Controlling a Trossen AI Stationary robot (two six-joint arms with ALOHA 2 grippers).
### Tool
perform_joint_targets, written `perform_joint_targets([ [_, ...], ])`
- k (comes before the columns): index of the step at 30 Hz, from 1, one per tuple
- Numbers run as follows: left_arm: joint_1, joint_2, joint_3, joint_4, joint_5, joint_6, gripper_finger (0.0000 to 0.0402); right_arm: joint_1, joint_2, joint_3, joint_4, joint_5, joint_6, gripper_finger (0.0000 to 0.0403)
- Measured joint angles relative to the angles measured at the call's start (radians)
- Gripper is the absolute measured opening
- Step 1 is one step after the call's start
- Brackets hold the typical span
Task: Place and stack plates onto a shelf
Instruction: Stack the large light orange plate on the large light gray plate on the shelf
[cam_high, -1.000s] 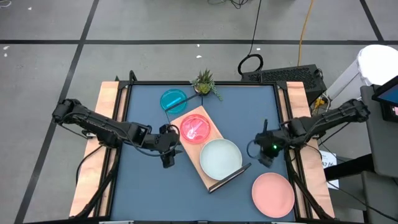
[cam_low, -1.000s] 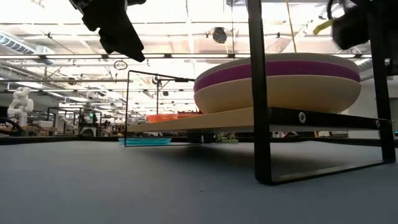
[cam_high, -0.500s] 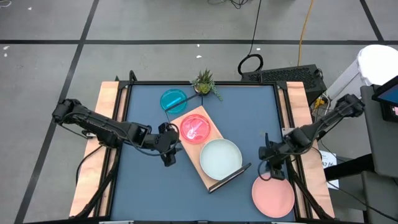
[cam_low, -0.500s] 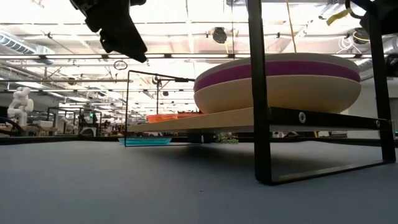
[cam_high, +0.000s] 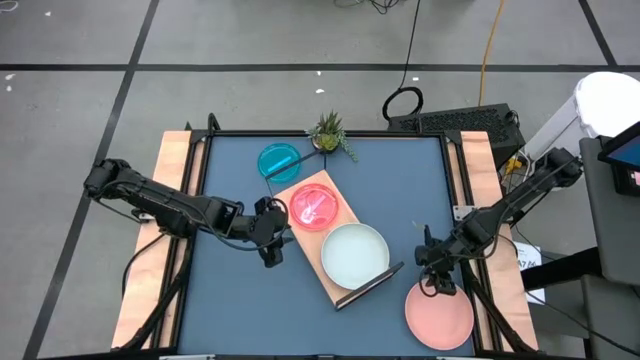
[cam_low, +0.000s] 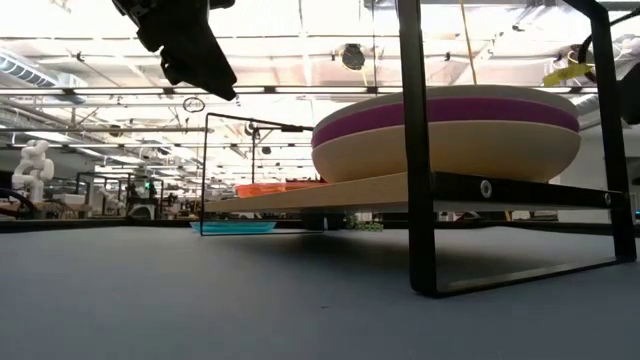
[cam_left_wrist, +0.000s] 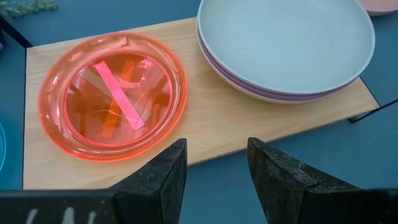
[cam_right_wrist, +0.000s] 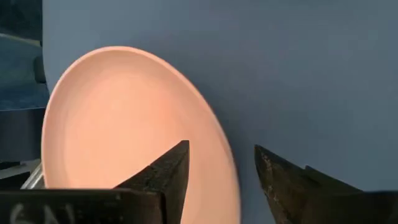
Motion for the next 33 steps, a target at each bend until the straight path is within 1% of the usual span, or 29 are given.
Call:
perform_joint_targets([
  [5,0.000,0.000,0.000,0.000,0.000,0.001,0.0175,0.000,0.001,-0.049,0.014,-0.002,-0.004,0.0162],
  [9,0.000,0.000,0.000,0.000,0.000,0.001,0.0175,0.000,0.001,-0.069,0.017,-0.005,-0.005,0.0140],
  [15,0.000,0.000,0.000,0.000,0.000,0.001,0.0175,0.000,0.001,-0.071,0.021,-0.012,-0.016,0.0085],
  [22,0.000,0.000,0.000,0.000,-0.002,0.014,0.0175,0.000,0.001,-0.071,0.027,-0.058,-0.029,0.0008],
  [29,0.000,0.000,0.000,-0.002,-0.012,0.014,0.0175,0.002,0.002,-0.072,0.039,-0.080,-0.034,0.0004],
  [33,0.000,0.000,0.000,-0.011,-0.025,0.006,0.0175,0.003,0.002,-0.073,0.045,-0.087,0.034,0.0003],
])
